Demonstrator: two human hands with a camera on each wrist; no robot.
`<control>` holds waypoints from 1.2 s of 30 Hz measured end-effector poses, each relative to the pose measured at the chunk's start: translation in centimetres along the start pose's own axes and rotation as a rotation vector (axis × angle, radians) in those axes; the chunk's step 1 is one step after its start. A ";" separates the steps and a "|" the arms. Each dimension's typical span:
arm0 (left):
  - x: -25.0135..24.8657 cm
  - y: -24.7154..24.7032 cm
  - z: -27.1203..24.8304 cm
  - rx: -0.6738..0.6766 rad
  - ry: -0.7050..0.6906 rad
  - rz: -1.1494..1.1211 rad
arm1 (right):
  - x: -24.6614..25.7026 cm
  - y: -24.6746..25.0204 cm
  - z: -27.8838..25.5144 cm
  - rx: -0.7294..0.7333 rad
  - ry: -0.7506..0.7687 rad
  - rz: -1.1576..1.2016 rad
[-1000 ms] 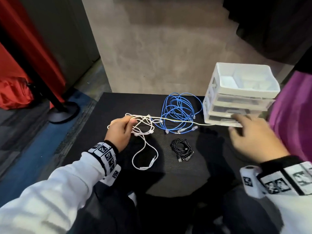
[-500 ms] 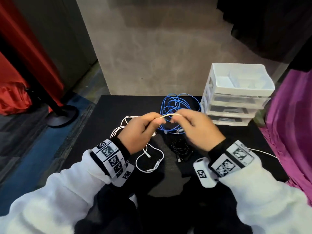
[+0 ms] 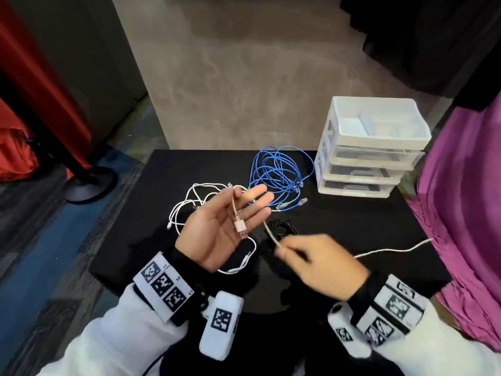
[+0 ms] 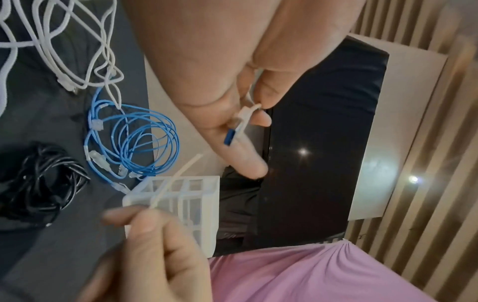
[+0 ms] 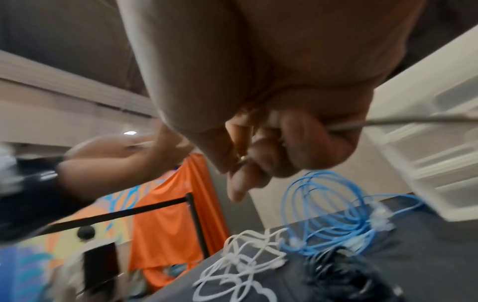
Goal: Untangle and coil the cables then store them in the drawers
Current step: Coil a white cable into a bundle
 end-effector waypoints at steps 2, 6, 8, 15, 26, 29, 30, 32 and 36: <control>0.2 0.8 0.2 -0.059 -0.069 0.242 | 2.8 -0.1 -0.9 0.098 0.107 0.006; 2.6 0.9 -0.6 0.039 0.018 0.683 | 3.6 4.5 -0.4 -0.028 0.143 0.094; 4.1 0.6 -1.6 0.093 0.170 0.642 | 2.2 6.5 0.4 -0.160 0.096 0.214; 5.6 -0.1 -2.8 0.125 0.297 0.245 | 1.0 3.1 0.6 0.041 -0.039 1.036; 5.6 -0.4 -3.9 0.273 0.439 0.089 | 1.3 2.6 1.1 0.007 -0.110 1.185; 5.6 -0.1 -4.1 0.263 0.465 0.141 | 1.1 3.5 1.1 -0.068 -0.066 0.990; 5.5 0.0 -4.2 0.263 0.476 0.139 | 1.1 3.9 1.1 -0.103 -0.045 0.918; 5.3 0.1 -4.4 0.254 0.492 0.094 | 1.0 4.3 1.0 -0.163 -0.023 0.817; 5.4 0.1 -4.4 0.236 0.484 -0.008 | 0.8 4.4 0.9 -0.235 -0.027 0.763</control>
Point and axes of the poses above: each hand's wrist, its own z-axis towards the middle knuckle, its own y-axis out of the back of the hand, x = y × z, the point moved 7 cm from there along z, towards the middle knuckle, and after that the axes turned 14 degrees about -z, right-handed, at the moved point
